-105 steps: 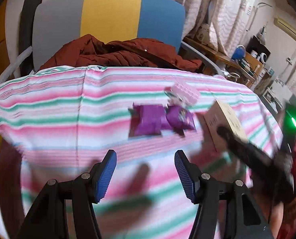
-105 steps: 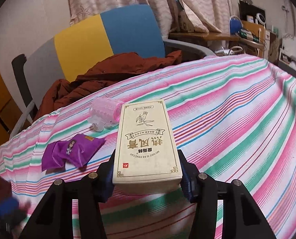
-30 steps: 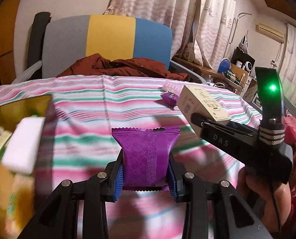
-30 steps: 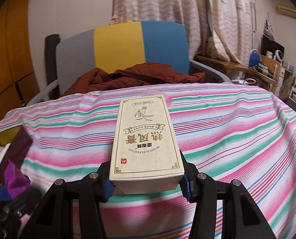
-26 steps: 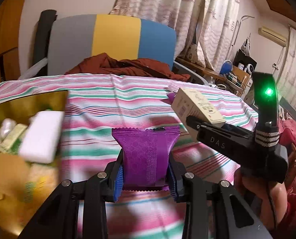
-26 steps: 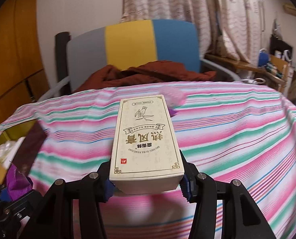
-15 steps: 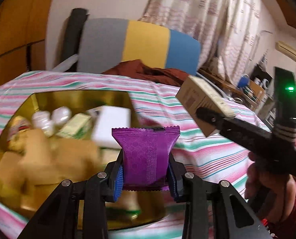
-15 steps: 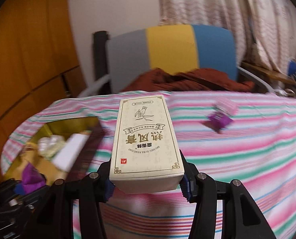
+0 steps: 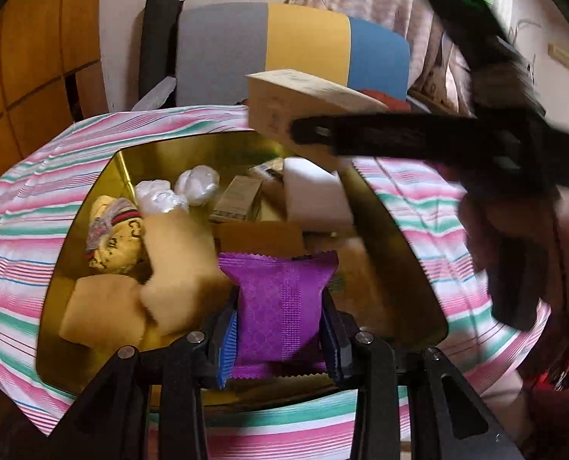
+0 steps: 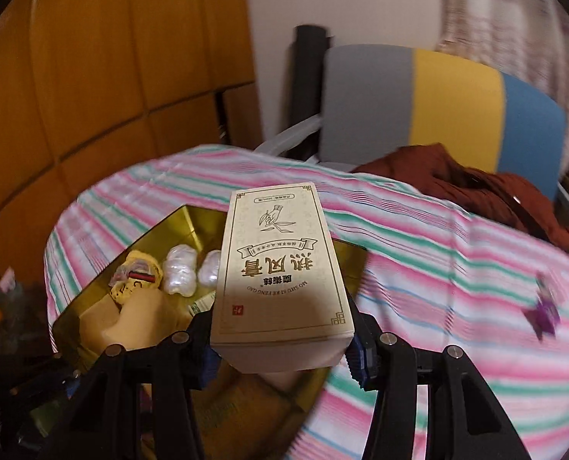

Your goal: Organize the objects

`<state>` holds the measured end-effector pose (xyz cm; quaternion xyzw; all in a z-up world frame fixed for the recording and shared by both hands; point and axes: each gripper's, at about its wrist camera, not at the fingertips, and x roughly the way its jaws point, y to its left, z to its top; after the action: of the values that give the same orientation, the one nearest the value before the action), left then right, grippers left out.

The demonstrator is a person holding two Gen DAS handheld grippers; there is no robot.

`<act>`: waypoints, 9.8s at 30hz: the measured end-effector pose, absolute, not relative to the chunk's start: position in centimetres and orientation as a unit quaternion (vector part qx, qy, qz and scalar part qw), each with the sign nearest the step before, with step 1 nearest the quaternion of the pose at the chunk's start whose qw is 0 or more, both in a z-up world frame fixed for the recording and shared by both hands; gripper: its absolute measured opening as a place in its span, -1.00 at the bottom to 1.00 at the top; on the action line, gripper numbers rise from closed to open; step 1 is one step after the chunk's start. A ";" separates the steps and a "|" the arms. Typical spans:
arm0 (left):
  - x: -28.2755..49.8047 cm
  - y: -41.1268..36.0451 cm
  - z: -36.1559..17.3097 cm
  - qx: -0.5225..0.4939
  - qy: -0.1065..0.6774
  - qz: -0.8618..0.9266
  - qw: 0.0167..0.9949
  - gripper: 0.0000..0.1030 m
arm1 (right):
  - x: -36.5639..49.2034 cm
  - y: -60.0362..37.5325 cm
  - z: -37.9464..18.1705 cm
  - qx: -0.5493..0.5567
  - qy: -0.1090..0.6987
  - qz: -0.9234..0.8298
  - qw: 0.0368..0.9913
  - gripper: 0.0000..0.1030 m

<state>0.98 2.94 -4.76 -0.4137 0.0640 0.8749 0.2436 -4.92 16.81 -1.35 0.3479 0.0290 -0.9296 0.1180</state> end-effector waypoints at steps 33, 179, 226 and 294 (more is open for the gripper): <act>2.3 -1.2 -1.4 -0.320 -0.044 0.924 0.204 0.09 | -14.2 16.8 -3.5 0.403 -0.086 -0.904 0.115 0.02; 3.4 4.7 -2.6 -0.335 -0.007 0.900 0.279 0.02 | 4.6 28.6 -2.1 0.311 -0.198 -0.929 0.042 0.39; 3.0 -6.7 0.9 -0.324 -0.064 0.939 0.090 0.17 | 2.6 15.8 -2.6 0.364 -0.047 -0.930 0.028 0.99; 3.9 -4.2 0.7 -0.397 -0.020 0.917 -0.031 0.18 | 3.6 13.2 -1.2 0.443 -0.022 -0.895 -0.050 0.99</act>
<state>3.89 -4.19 0.66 -0.3968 -0.0197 0.9172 -0.0309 3.57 13.20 -1.22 0.4433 -0.0223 -0.8947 -0.0503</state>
